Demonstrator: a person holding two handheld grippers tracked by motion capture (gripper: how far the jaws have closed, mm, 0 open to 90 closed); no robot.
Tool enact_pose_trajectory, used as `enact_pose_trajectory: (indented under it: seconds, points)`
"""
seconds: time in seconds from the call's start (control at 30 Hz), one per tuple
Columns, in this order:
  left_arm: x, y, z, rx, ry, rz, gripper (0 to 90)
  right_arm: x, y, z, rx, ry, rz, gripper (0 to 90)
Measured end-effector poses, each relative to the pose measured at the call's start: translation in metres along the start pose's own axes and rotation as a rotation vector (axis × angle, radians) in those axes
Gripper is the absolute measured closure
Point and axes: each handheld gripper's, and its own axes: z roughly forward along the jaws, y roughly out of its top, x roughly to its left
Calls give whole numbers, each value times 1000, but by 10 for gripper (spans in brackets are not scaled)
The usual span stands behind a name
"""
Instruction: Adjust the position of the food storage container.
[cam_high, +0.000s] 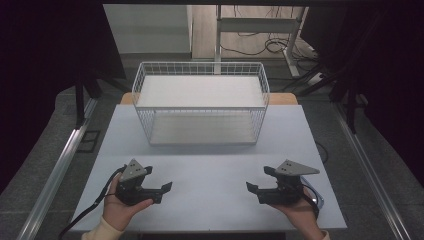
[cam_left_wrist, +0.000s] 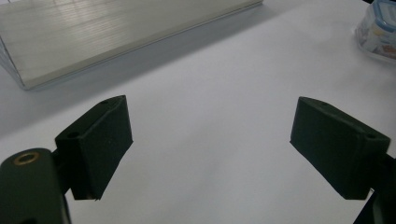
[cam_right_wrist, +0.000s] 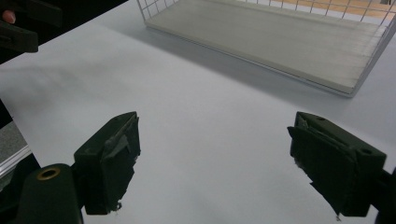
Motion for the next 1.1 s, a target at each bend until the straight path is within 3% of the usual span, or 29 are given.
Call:
enact_pose_trajectory:
  seconds: [0.7,0.93,0.97,1.1]
  points:
    - [2,0,3,39,-3,-1,146,-5,-1,2,46,-13,9,190]
    - [1,-1,4,47,-8,6,145,-17,1,-9,52,-55,34,223]
    - [1,-1,4,52,-8,7,145,-23,3,-14,67,-88,36,244]
    - [1,-2,6,65,-13,16,143,-38,6,-29,79,-122,65,302]
